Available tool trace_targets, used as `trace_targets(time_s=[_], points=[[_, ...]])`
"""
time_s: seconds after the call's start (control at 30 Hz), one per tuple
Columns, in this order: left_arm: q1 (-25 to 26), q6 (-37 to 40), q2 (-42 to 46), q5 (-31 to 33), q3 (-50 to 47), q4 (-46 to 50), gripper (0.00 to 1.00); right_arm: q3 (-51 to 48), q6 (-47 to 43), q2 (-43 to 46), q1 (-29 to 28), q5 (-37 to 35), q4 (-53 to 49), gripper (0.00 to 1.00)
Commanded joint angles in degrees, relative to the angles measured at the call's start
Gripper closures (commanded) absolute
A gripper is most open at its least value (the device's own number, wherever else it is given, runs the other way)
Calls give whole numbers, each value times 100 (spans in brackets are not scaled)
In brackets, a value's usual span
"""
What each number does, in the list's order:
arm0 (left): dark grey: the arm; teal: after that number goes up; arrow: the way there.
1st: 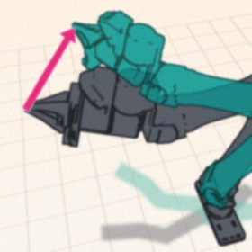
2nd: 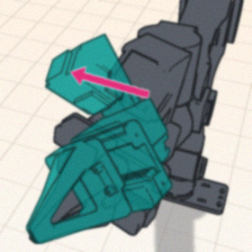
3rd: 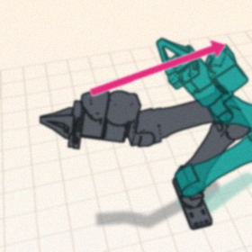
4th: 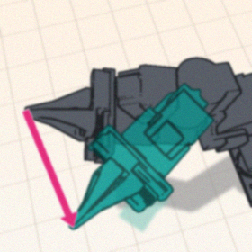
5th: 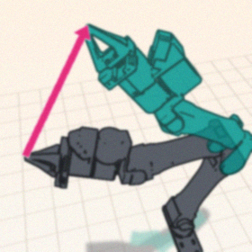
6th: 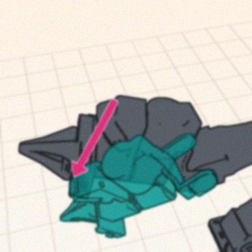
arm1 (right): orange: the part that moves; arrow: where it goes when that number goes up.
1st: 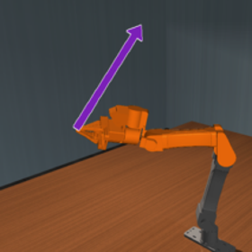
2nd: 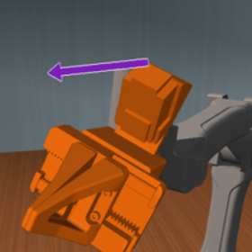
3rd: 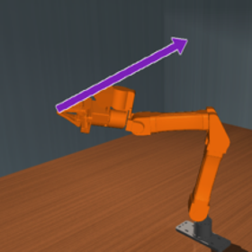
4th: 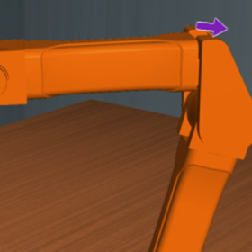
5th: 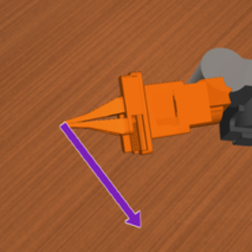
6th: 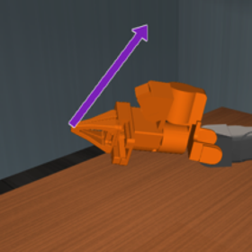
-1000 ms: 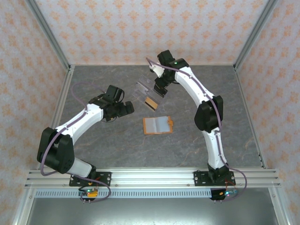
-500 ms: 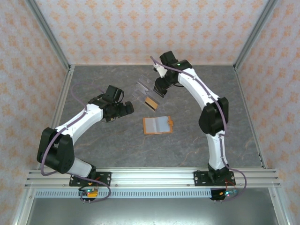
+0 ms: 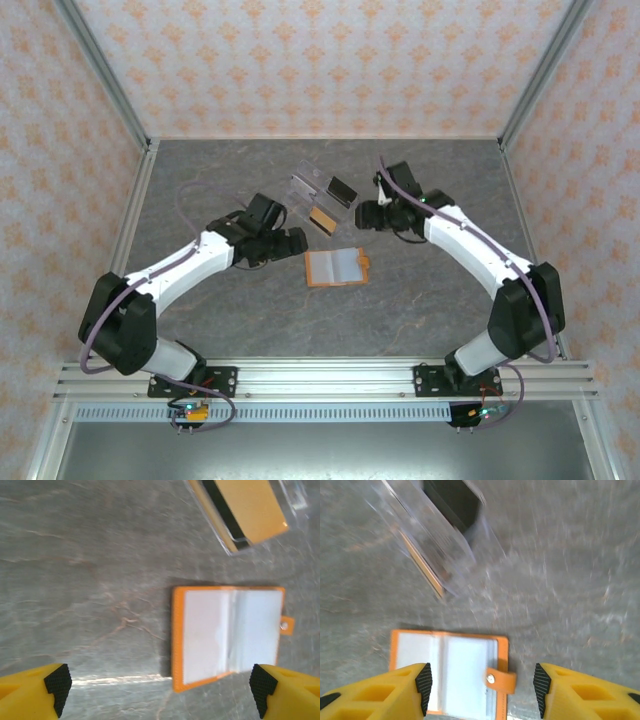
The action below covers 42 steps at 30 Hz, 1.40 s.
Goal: Take the credit cards out of the card holder
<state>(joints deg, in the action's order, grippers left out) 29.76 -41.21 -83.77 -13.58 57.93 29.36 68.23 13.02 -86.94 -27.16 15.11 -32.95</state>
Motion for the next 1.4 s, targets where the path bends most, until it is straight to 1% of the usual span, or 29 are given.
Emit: trace_targets(time_s=[0.0, 0.07, 0.17, 0.3, 0.37, 0.4, 0.53, 0.6, 0.67, 0.73, 0.83, 1.0, 1.37], points=[[284, -349, -362, -31, 74, -340, 10, -566, 903, 90, 17, 344, 699, 42], [430, -387, -566, -52, 165, -370, 13, -875, 1111, 76, 13, 581, 904, 43], [569, -444, -827, -97, 276, -429, 20, -1201, 1245, -16, 8, 907, 1114, 46], [644, -535, -1183, -185, 444, -457, 29, -1356, 1230, -248, -13, 1284, 1272, 52], [661, -580, -1336, -277, 515, -488, 40, -1347, 1191, -373, -35, 1348, 1261, 54], [662, -604, -1405, -307, 534, -504, 43, -1334, 1175, -434, -47, 1355, 1239, 55], [672, -666, -1633, -368, 609, -531, 49, -1347, 1144, -598, -76, 1329, 1221, 55], [680, -677, -1742, -421, 655, -537, 54, -1356, 1132, -674, -81, 1332, 1212, 55], [680, -695, -1836, -448, 697, -521, 56, -1354, 1100, -761, -88, 1377, 1197, 56], [682, -670, -1941, -489, 766, -465, 59, -1273, 1014, -894, -88, 1357, 1043, 59], [689, -669, -2092, -491, 843, -363, 59, -1250, 974, -995, -97, 1409, 1026, 64], [698, -669, -2272, -598, 878, -417, 60, -1211, 916, -1120, -138, 1472, 989, 69], [698, -565, -2504, -951, 956, -628, 68, -1118, 898, -1519, -255, 1435, 933, 70]])
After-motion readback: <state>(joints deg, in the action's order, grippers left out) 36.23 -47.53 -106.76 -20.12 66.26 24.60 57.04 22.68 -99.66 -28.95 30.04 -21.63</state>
